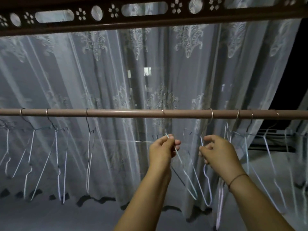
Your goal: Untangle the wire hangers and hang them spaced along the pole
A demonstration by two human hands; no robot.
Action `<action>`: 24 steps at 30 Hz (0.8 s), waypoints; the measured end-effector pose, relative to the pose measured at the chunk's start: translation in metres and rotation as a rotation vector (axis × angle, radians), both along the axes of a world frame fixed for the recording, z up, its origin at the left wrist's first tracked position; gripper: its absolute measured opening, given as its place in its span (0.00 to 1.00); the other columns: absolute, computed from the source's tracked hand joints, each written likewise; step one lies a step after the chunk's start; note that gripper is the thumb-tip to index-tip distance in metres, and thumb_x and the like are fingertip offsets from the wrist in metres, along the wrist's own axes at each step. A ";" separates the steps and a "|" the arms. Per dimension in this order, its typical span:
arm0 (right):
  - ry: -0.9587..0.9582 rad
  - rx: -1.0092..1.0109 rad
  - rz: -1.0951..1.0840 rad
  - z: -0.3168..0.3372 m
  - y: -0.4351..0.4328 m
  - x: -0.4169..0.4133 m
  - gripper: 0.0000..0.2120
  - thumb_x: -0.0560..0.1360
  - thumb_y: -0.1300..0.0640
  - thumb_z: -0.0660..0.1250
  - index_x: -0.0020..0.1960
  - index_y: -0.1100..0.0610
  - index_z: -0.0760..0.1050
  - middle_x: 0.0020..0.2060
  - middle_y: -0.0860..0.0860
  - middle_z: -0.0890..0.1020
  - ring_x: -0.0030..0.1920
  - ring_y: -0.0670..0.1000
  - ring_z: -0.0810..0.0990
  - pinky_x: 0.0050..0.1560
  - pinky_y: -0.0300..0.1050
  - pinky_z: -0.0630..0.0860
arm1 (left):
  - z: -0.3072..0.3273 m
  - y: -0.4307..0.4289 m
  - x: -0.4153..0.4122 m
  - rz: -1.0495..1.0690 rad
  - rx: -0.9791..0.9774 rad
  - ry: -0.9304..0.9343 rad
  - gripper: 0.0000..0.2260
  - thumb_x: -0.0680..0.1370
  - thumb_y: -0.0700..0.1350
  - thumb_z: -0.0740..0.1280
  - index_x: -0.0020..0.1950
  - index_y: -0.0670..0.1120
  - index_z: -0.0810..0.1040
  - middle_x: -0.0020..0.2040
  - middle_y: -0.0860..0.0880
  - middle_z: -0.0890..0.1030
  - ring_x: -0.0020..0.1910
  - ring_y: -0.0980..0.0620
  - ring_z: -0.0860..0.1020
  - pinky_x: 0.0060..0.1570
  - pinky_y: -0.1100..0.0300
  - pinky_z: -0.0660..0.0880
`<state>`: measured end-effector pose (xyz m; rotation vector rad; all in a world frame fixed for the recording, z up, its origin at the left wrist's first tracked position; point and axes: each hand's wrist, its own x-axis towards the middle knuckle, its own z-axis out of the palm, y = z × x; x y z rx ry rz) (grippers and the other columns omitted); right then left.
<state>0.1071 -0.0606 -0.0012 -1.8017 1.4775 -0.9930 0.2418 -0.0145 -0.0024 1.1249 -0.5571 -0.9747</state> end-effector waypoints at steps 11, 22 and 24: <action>-0.175 0.034 0.210 0.004 0.003 0.066 0.08 0.73 0.64 0.66 0.50 0.54 0.73 0.31 0.55 0.82 0.19 0.42 0.73 0.20 0.31 0.66 | 0.000 0.033 0.088 0.240 0.050 -0.068 0.08 0.79 0.39 0.61 0.43 0.44 0.78 0.37 0.45 0.81 0.30 0.55 0.72 0.26 0.70 0.68; -0.090 0.108 0.309 -0.004 0.019 0.085 0.11 0.73 0.60 0.65 0.55 0.53 0.73 0.33 0.54 0.81 0.21 0.42 0.75 0.24 0.32 0.69 | -0.009 0.039 0.101 0.295 0.089 -0.124 0.06 0.78 0.41 0.63 0.53 0.44 0.78 0.41 0.48 0.79 0.37 0.54 0.72 0.46 0.56 0.74; -0.078 0.102 0.288 -0.001 0.023 0.077 0.11 0.74 0.58 0.66 0.56 0.52 0.72 0.32 0.50 0.79 0.25 0.44 0.77 0.28 0.37 0.72 | -0.016 0.037 0.104 0.381 0.125 -0.133 0.17 0.76 0.43 0.66 0.65 0.45 0.71 0.45 0.50 0.76 0.41 0.55 0.73 0.53 0.52 0.73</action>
